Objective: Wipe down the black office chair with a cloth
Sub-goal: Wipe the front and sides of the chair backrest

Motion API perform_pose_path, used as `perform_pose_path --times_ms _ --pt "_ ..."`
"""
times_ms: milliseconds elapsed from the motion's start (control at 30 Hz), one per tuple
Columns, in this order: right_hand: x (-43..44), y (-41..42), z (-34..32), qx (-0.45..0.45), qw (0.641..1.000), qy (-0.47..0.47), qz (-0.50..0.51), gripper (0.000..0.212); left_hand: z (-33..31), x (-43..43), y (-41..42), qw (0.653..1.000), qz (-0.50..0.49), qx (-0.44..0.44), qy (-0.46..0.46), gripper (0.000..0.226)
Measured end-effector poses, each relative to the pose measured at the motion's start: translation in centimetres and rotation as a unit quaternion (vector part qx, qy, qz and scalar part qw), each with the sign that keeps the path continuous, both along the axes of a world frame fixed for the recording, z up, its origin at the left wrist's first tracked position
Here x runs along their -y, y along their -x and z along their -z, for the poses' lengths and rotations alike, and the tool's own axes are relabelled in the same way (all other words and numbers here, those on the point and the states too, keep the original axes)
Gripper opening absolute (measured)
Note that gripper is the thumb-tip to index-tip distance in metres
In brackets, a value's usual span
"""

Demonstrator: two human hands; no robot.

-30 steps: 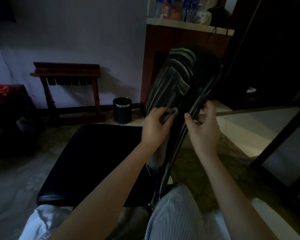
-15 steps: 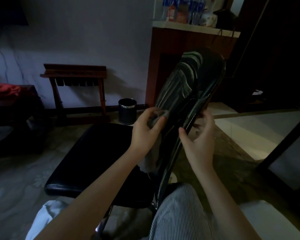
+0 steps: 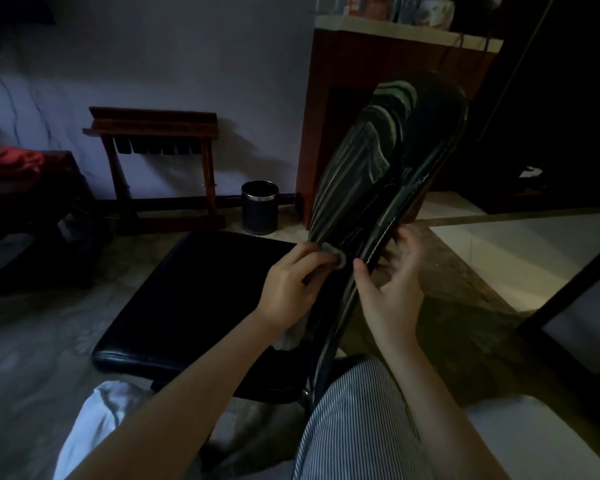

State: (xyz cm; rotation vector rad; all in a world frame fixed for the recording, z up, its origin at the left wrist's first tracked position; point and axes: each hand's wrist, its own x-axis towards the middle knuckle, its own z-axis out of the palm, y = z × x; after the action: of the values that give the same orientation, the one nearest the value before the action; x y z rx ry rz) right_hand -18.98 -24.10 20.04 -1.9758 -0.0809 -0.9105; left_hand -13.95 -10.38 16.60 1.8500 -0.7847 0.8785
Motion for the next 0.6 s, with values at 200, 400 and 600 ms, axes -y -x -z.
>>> perform_pose_path --times_ms 200,400,600 --pt "0.0 0.0 0.0 -0.002 1.0 0.011 0.01 0.066 2.8 -1.9 1.0 0.997 -0.028 -0.053 -0.052 0.016" --pt "-0.3 0.2 0.1 0.003 1.0 0.017 0.006 0.066 0.4 -1.3 1.2 0.99 -0.038 -0.11 0.073 0.022" --pt "-0.7 0.6 0.3 0.009 1.0 0.022 0.008 0.066 -3.0 0.6 1.0 0.986 -0.034 -0.108 0.121 0.022"
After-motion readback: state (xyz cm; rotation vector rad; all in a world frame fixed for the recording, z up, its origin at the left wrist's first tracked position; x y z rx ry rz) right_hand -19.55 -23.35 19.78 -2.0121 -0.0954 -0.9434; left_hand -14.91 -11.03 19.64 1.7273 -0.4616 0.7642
